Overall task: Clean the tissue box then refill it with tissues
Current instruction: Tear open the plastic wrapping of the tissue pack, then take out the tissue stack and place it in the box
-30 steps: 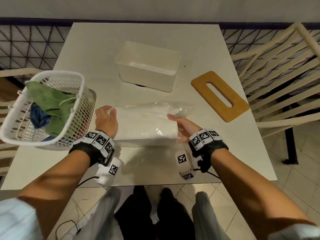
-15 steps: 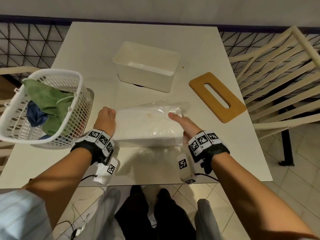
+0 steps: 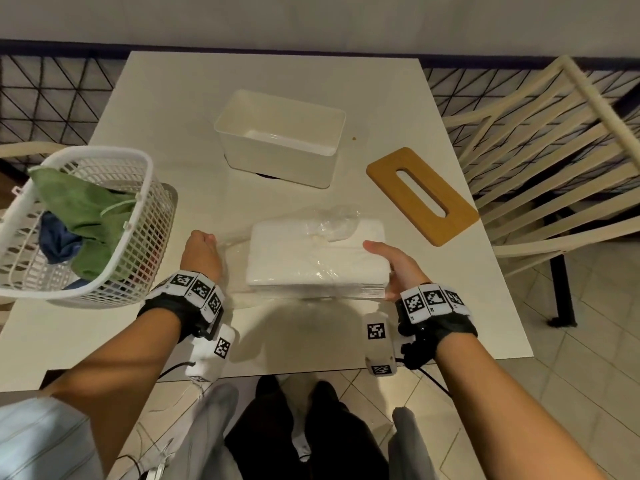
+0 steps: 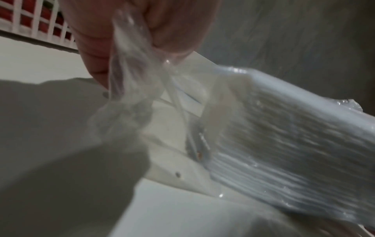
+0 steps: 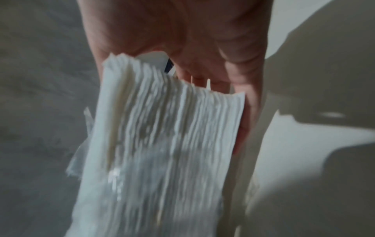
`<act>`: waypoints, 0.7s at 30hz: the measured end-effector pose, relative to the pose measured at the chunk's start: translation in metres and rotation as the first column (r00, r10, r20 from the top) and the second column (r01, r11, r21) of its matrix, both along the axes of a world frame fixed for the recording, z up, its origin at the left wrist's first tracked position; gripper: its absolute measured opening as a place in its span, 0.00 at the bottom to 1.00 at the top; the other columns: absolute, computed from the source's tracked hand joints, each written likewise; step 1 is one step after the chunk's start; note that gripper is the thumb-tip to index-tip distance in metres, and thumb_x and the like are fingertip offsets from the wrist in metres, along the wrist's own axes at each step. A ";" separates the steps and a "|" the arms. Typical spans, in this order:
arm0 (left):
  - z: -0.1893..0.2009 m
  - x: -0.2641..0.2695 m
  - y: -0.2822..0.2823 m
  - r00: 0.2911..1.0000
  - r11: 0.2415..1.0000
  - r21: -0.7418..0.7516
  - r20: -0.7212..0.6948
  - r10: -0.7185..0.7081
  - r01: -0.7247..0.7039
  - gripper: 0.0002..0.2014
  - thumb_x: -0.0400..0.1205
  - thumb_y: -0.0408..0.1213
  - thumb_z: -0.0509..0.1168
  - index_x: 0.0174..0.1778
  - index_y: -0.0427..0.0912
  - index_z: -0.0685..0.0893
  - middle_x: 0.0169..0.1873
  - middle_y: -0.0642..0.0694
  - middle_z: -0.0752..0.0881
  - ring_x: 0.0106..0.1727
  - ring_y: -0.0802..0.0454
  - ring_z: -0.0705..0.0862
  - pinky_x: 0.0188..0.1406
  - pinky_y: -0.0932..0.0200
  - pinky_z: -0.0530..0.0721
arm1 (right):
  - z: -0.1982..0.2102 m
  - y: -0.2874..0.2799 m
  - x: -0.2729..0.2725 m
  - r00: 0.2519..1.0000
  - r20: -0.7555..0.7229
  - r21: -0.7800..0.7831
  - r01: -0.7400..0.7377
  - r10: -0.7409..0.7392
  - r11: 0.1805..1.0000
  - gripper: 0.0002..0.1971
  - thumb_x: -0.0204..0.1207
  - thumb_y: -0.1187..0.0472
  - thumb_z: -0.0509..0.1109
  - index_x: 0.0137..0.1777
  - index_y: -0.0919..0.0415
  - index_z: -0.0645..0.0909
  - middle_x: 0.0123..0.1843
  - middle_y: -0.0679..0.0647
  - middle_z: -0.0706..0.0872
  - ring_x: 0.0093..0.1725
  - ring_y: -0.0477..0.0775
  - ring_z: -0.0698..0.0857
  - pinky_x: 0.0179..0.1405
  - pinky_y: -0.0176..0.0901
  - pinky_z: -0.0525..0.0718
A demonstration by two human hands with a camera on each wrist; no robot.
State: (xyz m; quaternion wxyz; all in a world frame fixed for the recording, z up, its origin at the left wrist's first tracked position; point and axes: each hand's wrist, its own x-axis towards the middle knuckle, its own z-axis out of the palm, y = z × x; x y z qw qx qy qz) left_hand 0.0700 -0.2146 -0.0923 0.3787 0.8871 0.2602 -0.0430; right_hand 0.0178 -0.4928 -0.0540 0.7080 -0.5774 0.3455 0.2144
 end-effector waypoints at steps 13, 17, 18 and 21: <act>0.018 -0.003 -0.003 0.988 0.990 0.077 -0.110 -0.107 0.116 0.15 0.85 0.28 0.52 0.62 0.22 0.73 0.67 0.24 0.72 0.67 0.30 0.72 0.66 0.43 0.71 | 0.102 -0.044 0.016 0.969 0.168 -0.555 -0.060 0.182 0.830 0.42 0.54 0.42 0.80 0.69 0.53 0.70 0.43 0.48 0.80 0.40 0.46 0.78 0.38 0.42 0.77; 0.033 -0.010 -0.007 0.974 0.993 0.032 -0.200 -0.106 0.114 0.18 0.86 0.32 0.51 0.71 0.28 0.68 0.71 0.31 0.69 0.72 0.35 0.69 0.70 0.51 0.69 | 0.159 -0.041 0.026 0.919 0.212 -0.785 -0.042 0.332 0.619 0.37 0.63 0.48 0.77 0.71 0.57 0.68 0.52 0.52 0.77 0.48 0.52 0.76 0.45 0.42 0.72; 0.037 -0.009 -0.006 0.971 0.989 0.058 -0.205 -0.118 0.133 0.19 0.86 0.34 0.50 0.72 0.30 0.67 0.72 0.33 0.69 0.73 0.37 0.69 0.71 0.53 0.69 | 0.176 -0.035 0.028 0.902 0.204 -0.841 -0.038 0.380 0.540 0.37 0.64 0.48 0.77 0.71 0.57 0.68 0.56 0.53 0.76 0.53 0.54 0.76 0.47 0.43 0.72; 0.055 -0.008 0.001 0.944 0.982 0.002 -0.278 -0.179 0.187 0.24 0.85 0.45 0.53 0.73 0.32 0.67 0.73 0.32 0.67 0.73 0.34 0.68 0.71 0.48 0.68 | 0.219 -0.019 0.037 0.872 0.156 -0.931 -0.027 0.464 0.364 0.36 0.63 0.44 0.77 0.69 0.58 0.70 0.63 0.56 0.77 0.59 0.58 0.76 0.47 0.42 0.72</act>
